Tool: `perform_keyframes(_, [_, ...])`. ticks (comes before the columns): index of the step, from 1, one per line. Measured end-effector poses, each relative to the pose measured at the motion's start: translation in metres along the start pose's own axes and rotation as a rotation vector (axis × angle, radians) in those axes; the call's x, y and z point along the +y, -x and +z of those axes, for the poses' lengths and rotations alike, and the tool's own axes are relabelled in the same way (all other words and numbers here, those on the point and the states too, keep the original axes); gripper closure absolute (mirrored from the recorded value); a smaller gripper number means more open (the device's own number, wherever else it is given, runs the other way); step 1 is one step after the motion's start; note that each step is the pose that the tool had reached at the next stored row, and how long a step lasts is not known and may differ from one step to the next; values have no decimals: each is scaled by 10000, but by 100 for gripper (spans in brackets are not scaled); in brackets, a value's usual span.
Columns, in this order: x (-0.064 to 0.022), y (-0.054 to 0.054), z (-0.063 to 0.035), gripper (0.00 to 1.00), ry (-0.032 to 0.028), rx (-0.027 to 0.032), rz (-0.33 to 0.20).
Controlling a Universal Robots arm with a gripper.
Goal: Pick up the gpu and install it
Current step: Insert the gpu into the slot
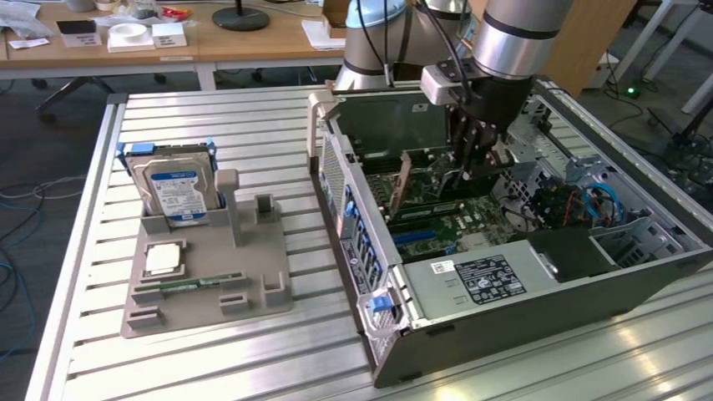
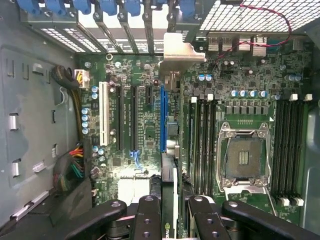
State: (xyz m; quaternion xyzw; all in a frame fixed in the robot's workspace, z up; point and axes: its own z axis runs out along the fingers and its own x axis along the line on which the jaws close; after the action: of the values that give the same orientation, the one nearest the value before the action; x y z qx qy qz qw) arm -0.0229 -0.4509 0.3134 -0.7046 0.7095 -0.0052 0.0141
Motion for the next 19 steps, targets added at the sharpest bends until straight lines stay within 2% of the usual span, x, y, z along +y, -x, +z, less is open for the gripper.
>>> perform_keyframes(2, [7, -1, 17, 74, -1, -81, 2])
perform_keyframes(8, [7, -4, 18, 74, 0, -81, 1])
perform_keyframes(10, [8, -38, 18, 74, 0, -84, 1])
perform_keyframes(13, [16, -85, 26, 74, 0, -111, 1])
perform_keyframes(18, [46, -90, 63, 74, -3, -169, -1])
perform_keyframes(19, [52, -91, 66, 74, -5, -196, -1])
